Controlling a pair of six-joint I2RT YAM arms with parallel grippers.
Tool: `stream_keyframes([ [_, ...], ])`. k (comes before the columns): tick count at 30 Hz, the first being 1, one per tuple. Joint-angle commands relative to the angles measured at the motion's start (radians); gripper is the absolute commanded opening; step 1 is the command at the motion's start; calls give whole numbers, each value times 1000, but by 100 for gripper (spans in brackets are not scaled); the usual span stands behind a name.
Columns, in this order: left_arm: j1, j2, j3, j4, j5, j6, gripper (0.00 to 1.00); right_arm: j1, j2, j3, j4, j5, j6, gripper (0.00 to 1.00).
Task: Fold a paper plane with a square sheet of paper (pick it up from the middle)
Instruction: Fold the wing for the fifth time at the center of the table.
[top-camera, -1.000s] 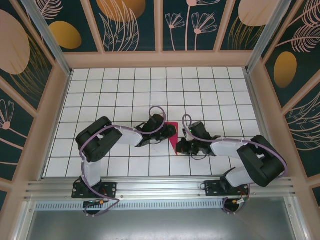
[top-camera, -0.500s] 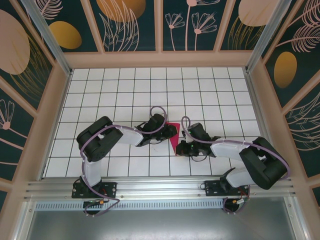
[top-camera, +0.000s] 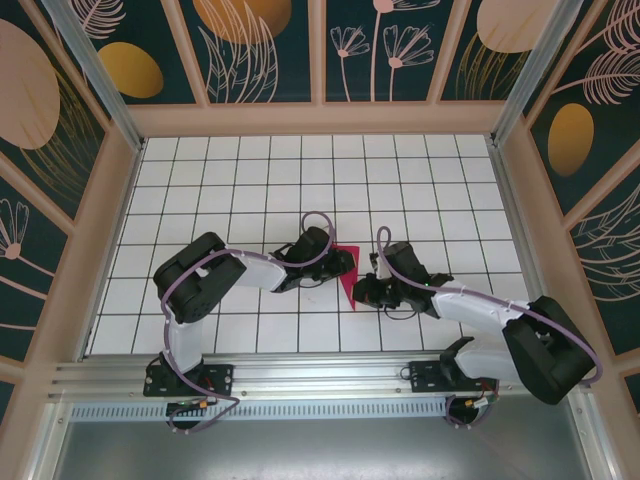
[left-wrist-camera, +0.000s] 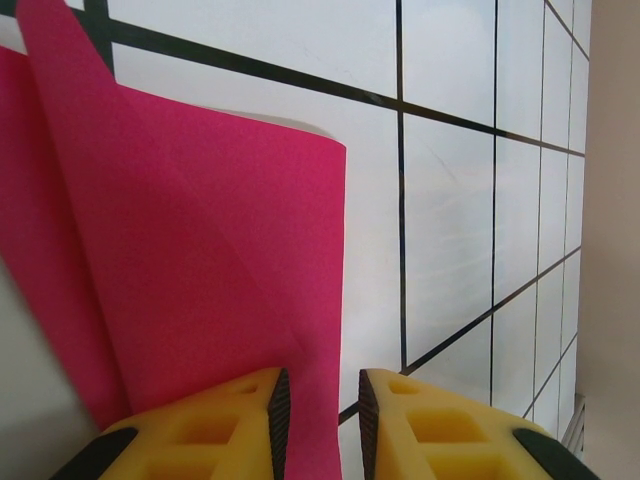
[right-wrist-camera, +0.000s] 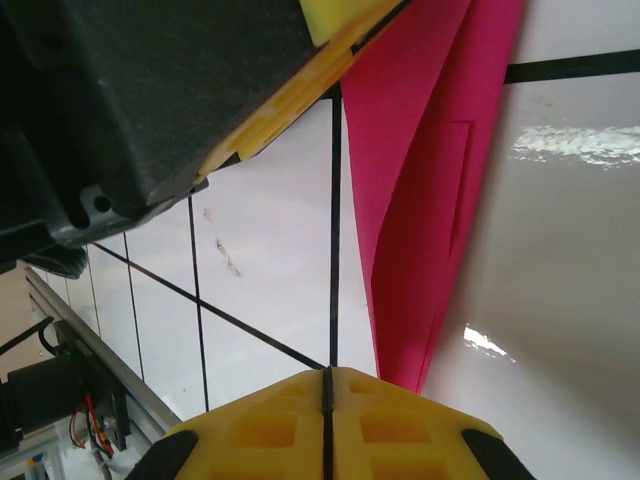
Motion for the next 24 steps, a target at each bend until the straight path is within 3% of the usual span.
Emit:
stream_keyframes([
  [1, 2, 47, 4, -103, -14, 36, 27, 1, 9, 23, 4, 9, 36, 11],
  [5, 2, 49, -2, -88, -10, 33, 27, 3, 82, 6, 91, -90, 29, 13],
  [12, 2, 48, -5, -92, -14, 33, 27, 24, 172, 42, 32, -40, -22, 12],
  [24, 2, 48, -8, -96, -22, 35, 27, -5, 146, -123, 13, -41, 3, 12],
])
